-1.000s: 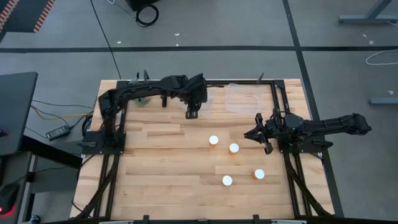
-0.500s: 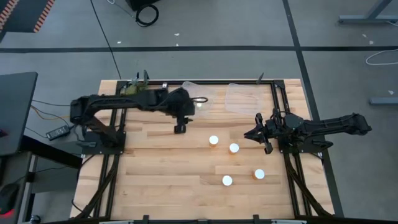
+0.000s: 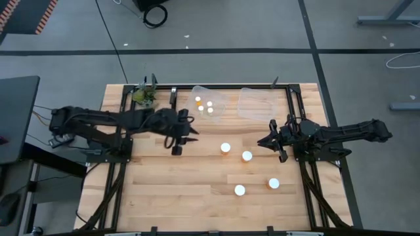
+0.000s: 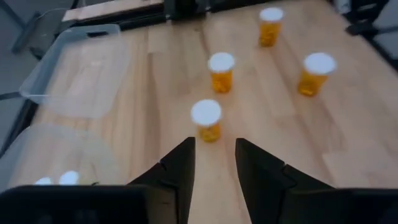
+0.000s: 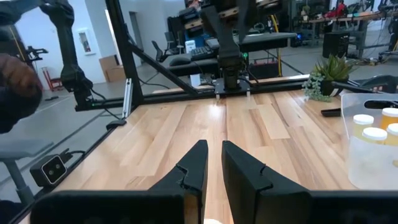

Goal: Pick and place medicine bottles into bin by pill shape (circle, oval)
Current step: Put the big orange pill bottle into the right transparent bin

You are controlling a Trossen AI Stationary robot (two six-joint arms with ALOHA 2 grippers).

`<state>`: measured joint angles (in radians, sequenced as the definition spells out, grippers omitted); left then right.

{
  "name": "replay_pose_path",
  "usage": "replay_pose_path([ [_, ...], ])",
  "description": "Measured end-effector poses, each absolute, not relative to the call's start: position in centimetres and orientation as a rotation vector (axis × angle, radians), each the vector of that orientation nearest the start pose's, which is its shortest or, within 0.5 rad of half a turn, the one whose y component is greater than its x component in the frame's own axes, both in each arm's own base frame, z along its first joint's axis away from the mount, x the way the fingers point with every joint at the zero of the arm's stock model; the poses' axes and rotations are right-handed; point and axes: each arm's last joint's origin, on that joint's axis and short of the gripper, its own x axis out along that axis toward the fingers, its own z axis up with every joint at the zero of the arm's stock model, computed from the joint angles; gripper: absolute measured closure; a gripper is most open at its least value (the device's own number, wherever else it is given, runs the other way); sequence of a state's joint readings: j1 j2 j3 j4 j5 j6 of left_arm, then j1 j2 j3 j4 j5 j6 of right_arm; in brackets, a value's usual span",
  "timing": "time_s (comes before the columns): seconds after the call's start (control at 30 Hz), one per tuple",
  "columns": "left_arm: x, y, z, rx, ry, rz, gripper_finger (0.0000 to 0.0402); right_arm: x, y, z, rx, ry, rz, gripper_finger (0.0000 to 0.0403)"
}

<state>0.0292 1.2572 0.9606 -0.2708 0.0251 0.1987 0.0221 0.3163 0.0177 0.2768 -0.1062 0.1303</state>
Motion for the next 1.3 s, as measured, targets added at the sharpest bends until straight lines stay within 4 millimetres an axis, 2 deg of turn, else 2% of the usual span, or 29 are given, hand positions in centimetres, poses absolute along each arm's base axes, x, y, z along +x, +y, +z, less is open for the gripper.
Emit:
replay_pose_path([
  [0.3,24.3,-1.5,25.0,0.117,0.539,-0.108,0.028,11.7,0.6,16.9,0.13,0.022,0.127,0.0349],
  [0.53,22.3,-2.1,21.9,0.058,0.518,-0.097,0.0283,11.7,0.6,17.1,0.174,0.011,0.128,0.0349],
  [1.1,17.7,-1.6,20.4,-0.014,0.358,-0.044,0.0285,11.8,0.6,16.8,0.275,0.045,0.123,0.0349],
  [1.3,15.6,-1.4,19.9,-0.025,0.281,-0.04,0.0285,11.9,0.6,18.3,0.267,0.028,0.126,0.0349],
])
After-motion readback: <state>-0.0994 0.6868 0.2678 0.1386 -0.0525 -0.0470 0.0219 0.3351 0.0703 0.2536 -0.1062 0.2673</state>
